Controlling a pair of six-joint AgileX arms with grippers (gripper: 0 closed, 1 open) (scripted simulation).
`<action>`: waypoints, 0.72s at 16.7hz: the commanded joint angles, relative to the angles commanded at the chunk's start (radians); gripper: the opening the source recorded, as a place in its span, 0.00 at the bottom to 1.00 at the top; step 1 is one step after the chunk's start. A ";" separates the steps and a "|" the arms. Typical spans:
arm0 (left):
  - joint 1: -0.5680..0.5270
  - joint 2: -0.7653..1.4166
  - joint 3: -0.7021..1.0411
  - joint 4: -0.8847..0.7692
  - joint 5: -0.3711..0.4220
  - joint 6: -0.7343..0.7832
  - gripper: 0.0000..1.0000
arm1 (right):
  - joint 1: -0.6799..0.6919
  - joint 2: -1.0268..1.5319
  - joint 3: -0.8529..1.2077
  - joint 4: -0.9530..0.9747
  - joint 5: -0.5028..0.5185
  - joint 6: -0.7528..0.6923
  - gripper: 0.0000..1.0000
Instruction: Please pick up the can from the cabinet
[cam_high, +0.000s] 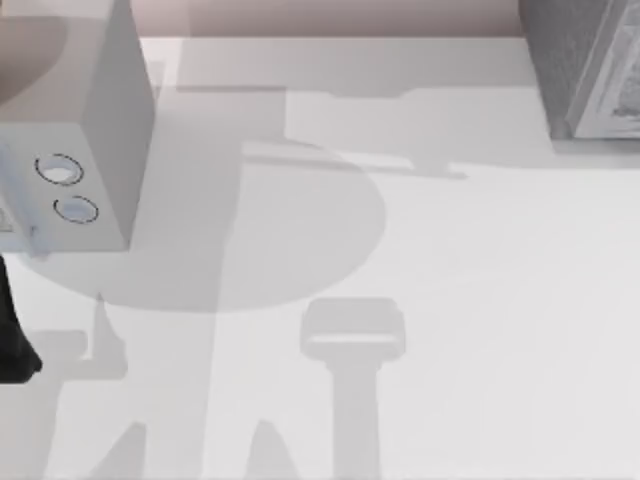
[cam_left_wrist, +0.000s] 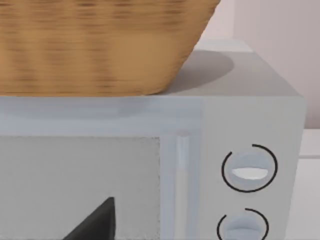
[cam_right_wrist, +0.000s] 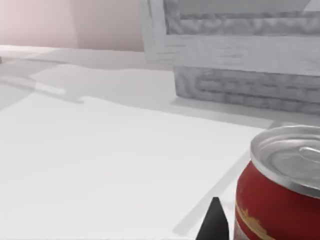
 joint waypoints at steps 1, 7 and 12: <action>0.000 0.000 0.000 0.000 0.000 0.000 1.00 | -0.001 0.003 0.001 0.002 -0.002 0.000 0.00; 0.000 0.000 0.000 0.000 0.000 0.000 1.00 | 0.021 0.035 0.090 -0.156 0.147 -0.006 0.00; 0.000 0.000 0.000 0.000 0.000 0.000 1.00 | 0.084 -0.007 -0.010 -0.112 0.082 -0.114 0.00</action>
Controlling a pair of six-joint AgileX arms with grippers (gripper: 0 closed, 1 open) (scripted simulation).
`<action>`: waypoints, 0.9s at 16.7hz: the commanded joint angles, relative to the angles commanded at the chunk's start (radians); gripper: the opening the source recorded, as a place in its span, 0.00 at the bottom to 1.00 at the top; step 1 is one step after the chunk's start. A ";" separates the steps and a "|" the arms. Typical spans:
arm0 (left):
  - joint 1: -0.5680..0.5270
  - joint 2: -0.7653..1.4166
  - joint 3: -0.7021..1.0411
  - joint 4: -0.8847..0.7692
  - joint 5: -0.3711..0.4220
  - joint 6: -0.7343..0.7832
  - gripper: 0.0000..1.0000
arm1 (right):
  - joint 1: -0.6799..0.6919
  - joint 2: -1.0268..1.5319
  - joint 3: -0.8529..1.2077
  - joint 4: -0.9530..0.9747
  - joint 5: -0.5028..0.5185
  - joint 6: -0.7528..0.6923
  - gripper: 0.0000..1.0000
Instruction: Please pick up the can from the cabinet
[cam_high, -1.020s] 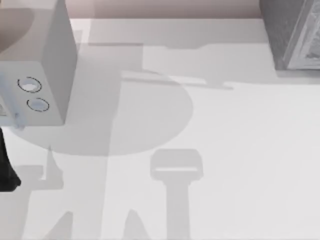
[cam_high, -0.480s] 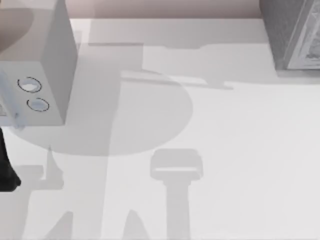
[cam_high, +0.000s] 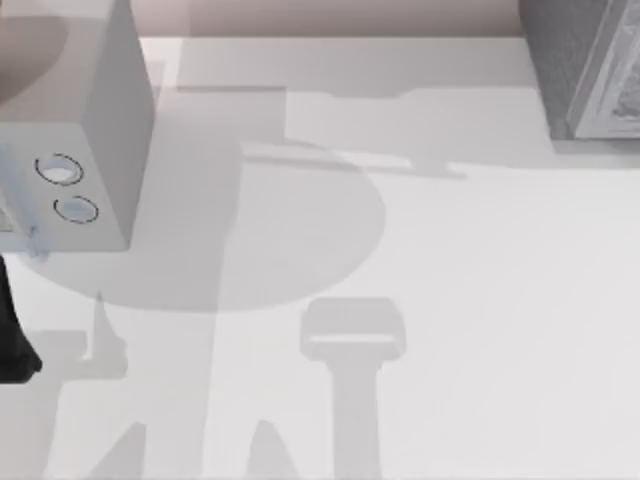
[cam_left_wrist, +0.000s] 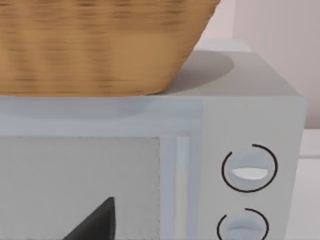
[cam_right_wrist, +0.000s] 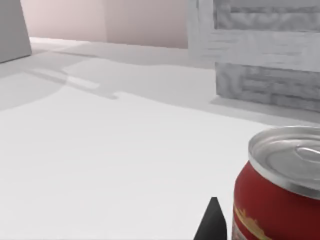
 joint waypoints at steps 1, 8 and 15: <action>0.000 0.000 0.000 0.000 0.000 0.000 1.00 | 0.000 0.000 -0.001 0.000 0.000 -0.001 0.00; 0.000 0.000 0.000 0.000 0.000 0.000 1.00 | 0.000 0.000 -0.001 0.000 0.000 -0.001 0.38; 0.000 0.000 0.000 0.000 0.000 0.000 1.00 | 0.000 0.000 -0.001 0.000 0.000 -0.001 0.90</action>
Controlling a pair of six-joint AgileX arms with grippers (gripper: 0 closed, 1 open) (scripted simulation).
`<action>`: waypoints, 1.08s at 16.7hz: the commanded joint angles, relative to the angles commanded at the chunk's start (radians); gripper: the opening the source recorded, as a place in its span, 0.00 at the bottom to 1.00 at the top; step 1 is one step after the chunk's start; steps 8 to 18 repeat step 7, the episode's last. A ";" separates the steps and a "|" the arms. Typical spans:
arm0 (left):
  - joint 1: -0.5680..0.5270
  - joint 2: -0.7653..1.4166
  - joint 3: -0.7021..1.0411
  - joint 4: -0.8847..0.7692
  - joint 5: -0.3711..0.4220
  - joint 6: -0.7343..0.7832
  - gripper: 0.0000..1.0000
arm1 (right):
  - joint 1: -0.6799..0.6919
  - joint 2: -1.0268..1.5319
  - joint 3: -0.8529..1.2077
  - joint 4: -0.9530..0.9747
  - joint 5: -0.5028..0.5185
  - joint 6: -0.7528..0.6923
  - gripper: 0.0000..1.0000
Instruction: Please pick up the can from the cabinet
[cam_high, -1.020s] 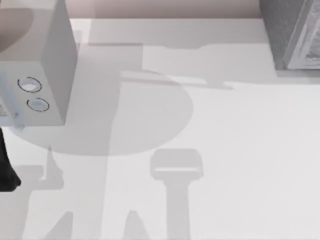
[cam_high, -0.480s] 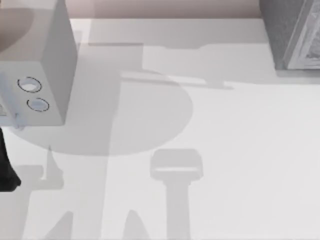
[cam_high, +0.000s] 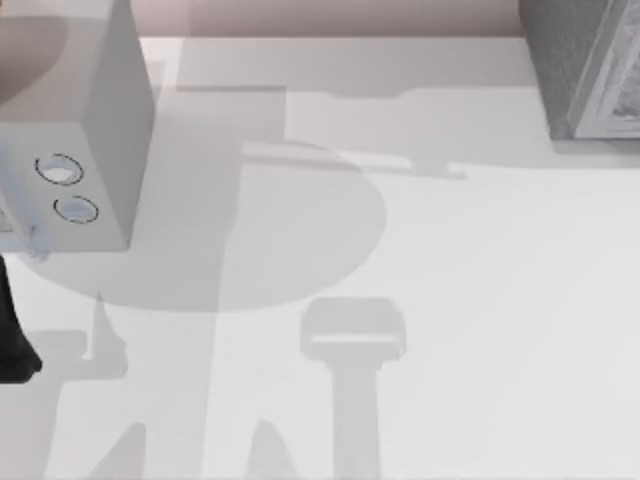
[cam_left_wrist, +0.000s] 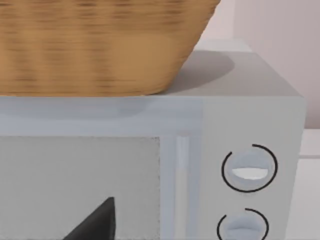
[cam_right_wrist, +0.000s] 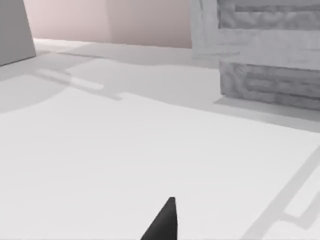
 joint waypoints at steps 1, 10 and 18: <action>0.000 0.000 0.000 0.000 0.000 0.000 1.00 | 0.000 0.000 0.000 0.000 0.000 0.000 0.98; 0.000 0.000 0.000 0.000 0.000 0.000 1.00 | 0.000 0.000 0.000 0.000 0.000 0.000 1.00; 0.000 0.000 0.000 0.000 0.000 0.000 1.00 | 0.000 0.000 0.000 0.000 0.000 0.000 1.00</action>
